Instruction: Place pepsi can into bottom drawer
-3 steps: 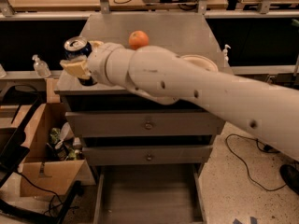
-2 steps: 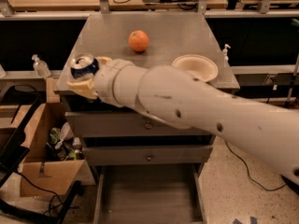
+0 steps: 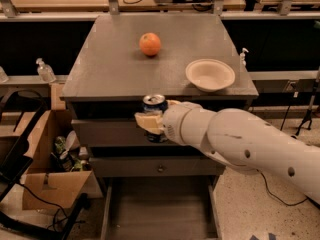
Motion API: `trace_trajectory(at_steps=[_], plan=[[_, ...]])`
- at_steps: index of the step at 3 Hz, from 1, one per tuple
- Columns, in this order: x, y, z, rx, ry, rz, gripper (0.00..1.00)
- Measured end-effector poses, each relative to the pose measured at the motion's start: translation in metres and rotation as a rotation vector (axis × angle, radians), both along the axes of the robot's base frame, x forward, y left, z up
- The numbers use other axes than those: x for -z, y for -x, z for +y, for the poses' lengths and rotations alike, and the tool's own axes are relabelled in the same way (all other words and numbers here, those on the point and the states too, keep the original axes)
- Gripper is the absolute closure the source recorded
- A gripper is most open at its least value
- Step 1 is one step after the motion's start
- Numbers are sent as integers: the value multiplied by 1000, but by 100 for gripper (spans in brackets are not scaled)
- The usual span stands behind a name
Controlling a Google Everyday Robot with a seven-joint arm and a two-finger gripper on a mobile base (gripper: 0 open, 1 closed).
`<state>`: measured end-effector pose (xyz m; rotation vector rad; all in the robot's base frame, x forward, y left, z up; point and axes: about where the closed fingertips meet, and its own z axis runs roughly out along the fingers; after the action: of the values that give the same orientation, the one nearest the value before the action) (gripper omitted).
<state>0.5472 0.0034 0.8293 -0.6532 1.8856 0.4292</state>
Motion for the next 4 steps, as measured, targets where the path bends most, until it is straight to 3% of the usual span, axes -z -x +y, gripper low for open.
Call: trace_trajectory(at_steps=[1, 2, 3, 4], plan=[[41, -13, -38, 70, -36, 102, 100], [70, -25, -62, 105, -69, 147, 100], [74, -26, -61, 104, -72, 154, 100], [76, -32, -53, 2, -105, 106, 100]])
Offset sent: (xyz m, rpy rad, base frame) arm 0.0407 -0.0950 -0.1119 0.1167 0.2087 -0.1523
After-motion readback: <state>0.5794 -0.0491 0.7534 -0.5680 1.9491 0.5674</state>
